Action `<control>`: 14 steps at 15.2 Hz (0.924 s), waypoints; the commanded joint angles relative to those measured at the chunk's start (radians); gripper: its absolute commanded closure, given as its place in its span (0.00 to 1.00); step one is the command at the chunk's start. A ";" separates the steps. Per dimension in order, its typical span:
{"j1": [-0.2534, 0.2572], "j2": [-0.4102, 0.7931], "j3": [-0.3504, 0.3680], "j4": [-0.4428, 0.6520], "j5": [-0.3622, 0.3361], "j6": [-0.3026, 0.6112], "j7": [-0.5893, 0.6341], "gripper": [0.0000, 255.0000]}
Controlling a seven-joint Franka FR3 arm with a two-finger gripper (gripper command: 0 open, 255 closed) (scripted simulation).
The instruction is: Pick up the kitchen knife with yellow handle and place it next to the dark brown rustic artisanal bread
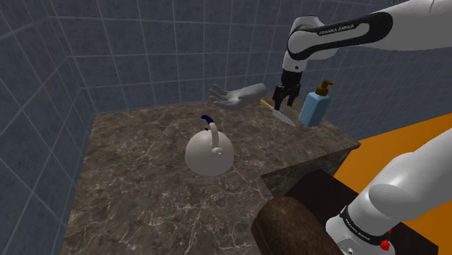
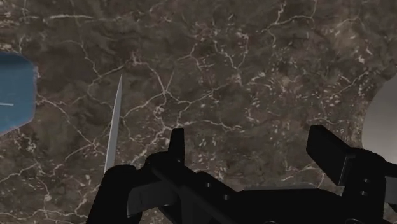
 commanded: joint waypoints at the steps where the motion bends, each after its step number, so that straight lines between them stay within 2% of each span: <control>1: -0.010 0.071 -0.012 0.040 0.003 0.027 0.005 0.00; 8: -0.058 0.315 -0.064 0.222 0.029 0.069 -0.003 0.00; 14: -0.111 0.527 -0.098 0.416 0.068 0.069 -0.009 0.00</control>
